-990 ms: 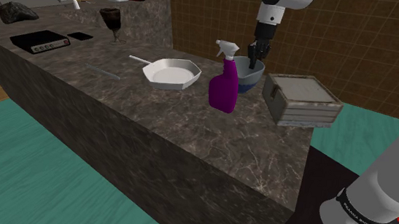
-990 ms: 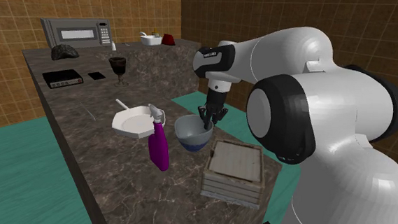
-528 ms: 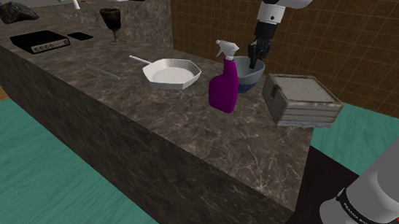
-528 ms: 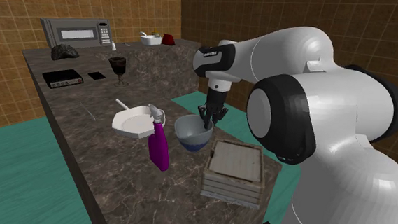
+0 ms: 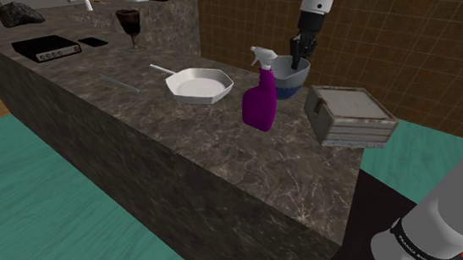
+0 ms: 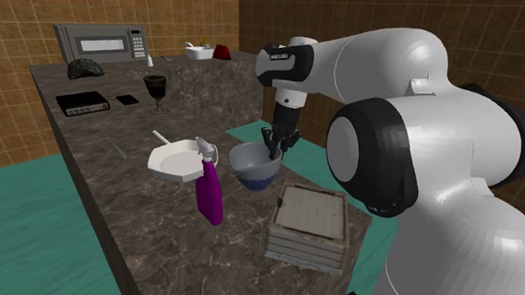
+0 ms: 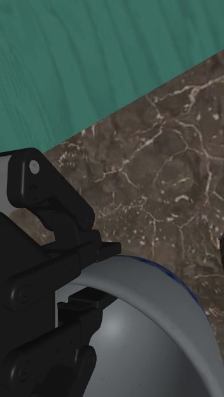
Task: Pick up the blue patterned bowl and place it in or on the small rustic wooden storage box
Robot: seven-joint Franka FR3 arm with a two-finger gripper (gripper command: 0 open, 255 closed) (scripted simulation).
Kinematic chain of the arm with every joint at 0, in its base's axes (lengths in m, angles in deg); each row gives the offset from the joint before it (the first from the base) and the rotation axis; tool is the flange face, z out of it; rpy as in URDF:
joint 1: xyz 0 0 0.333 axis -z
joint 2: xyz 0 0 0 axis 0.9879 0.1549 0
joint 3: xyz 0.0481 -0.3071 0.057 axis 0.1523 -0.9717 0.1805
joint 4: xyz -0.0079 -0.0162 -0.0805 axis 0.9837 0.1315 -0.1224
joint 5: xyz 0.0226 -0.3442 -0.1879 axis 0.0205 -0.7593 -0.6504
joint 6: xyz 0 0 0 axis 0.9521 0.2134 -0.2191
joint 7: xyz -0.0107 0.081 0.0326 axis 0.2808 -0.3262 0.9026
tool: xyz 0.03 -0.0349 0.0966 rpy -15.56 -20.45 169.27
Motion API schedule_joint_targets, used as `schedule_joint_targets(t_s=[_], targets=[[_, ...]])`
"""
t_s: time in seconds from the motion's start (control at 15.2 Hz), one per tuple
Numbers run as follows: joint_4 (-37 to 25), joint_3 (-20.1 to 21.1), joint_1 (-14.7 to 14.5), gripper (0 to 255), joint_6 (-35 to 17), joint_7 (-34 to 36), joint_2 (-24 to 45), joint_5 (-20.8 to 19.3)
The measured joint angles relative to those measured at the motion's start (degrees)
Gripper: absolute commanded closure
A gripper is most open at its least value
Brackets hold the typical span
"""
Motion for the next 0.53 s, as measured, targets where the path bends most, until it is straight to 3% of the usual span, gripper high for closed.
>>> schedule_joint_targets(t_s=[0.53], targets=[[-6.57,-0.17,0.17,255,6.25,0.75,0.29,-0.06]])
